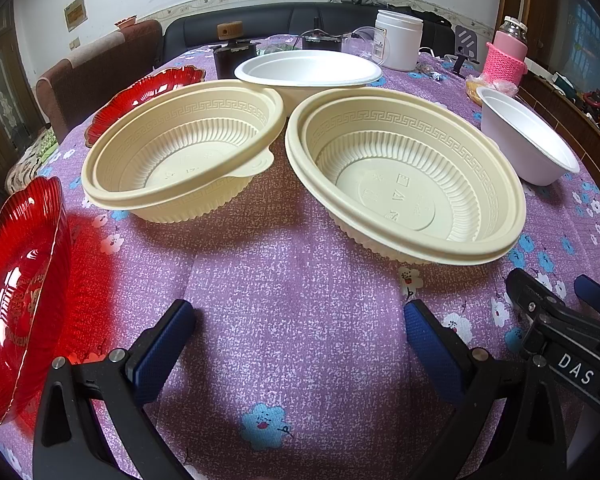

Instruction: Organize plates and bowls

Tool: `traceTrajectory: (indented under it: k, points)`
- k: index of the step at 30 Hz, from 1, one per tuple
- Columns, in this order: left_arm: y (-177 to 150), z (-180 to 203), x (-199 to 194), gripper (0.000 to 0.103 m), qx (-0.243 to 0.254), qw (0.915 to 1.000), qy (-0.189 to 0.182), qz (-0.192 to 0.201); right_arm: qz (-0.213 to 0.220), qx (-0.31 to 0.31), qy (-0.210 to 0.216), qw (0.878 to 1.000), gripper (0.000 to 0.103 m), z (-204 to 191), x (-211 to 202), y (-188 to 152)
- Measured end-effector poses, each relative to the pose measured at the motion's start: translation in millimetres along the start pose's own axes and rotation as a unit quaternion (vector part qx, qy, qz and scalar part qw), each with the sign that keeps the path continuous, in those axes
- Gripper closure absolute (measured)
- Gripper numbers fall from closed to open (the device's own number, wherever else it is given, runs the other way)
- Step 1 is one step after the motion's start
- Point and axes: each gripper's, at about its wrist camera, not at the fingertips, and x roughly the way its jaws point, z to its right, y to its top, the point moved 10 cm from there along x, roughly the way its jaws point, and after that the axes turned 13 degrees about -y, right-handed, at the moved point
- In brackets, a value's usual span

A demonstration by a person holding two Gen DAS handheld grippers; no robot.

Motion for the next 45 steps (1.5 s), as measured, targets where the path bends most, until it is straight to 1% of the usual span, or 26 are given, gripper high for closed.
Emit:
traceTrajectory:
  k: [17, 29, 45]
  points:
    - [-0.3, -2.1, -1.0, 0.000, 0.004, 1.0000, -0.005, -0.001, 0.000, 0.000, 0.000, 1.000, 0.001, 0.0, 0.0, 0.0]
    - [-7.6, 1.7, -6.2, 0.000, 0.037, 0.9987, -0.032, -0.011, 0.000, 0.000, 0.000, 1.000, 0.001, 0.0, -0.1, -0.1]
    - [-6.4, 2.1, -6.2, 0.000, 0.038, 0.9988, -0.030, -0.010, 0.000, 0.000, 0.000, 1.000, 0.001, 0.0, 0.0, 0.0]
